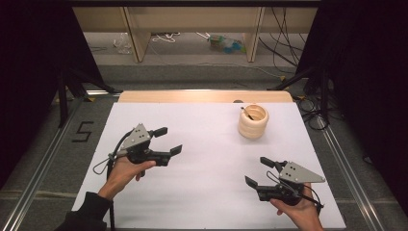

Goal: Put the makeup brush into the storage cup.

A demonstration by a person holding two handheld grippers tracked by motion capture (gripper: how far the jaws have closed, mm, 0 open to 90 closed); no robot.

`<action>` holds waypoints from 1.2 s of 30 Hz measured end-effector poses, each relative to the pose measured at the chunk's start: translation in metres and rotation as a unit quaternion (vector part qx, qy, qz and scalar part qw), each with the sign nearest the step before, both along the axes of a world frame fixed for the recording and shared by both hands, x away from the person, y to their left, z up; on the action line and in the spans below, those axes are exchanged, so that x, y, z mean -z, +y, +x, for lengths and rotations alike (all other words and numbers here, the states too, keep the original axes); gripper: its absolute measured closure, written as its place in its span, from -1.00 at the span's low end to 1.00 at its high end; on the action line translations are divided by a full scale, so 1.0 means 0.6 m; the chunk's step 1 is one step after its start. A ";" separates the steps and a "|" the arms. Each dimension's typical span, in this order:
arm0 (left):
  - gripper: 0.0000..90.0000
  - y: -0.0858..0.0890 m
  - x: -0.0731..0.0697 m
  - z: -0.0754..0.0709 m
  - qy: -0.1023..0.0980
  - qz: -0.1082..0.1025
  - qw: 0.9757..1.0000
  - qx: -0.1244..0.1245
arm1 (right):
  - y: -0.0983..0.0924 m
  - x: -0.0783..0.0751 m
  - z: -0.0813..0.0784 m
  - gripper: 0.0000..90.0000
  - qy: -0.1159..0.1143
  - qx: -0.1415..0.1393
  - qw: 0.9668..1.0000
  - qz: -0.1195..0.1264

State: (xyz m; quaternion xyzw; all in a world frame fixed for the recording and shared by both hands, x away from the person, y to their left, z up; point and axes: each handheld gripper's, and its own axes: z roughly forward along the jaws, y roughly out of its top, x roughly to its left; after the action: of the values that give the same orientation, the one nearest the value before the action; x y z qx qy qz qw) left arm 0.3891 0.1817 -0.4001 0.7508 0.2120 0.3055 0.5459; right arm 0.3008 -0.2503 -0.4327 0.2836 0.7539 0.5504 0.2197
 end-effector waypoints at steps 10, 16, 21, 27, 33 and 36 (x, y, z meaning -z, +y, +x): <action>-0.63 0.034 0.022 -0.039 0.000 0.019 1.000 -0.014 | 0.002 0.002 0.001 -0.56 -0.002 -0.005 1.000 0.003; -0.63 0.045 0.030 -0.049 0.011 0.000 1.000 0.016 | 0.003 0.001 -0.001 -0.56 -0.004 0.002 1.000 0.002; -0.63 0.050 0.036 -0.058 0.009 0.005 1.000 0.008 | 0.002 0.002 0.002 -0.56 -0.006 -0.003 1.000 0.005; -0.63 0.027 0.056 -0.087 0.103 -0.066 0.992 0.025 | 0.003 0.003 0.001 -0.57 -0.006 -0.002 1.000 0.005; -0.63 0.030 0.060 -0.092 0.103 -0.070 0.992 0.021 | 0.004 0.001 -0.003 -0.62 0.010 -0.001 1.000 0.003; -0.63 0.035 0.061 -0.093 0.102 -0.071 0.992 0.017 | 0.004 0.001 -0.001 -0.63 0.003 -0.003 1.000 0.004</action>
State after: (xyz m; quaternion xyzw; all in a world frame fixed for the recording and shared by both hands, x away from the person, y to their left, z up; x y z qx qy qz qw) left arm 0.3331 0.2026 -0.4366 0.7412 0.2750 0.2022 0.5780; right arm 0.3000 -0.2476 -0.4334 0.2835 0.7534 0.5530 0.2151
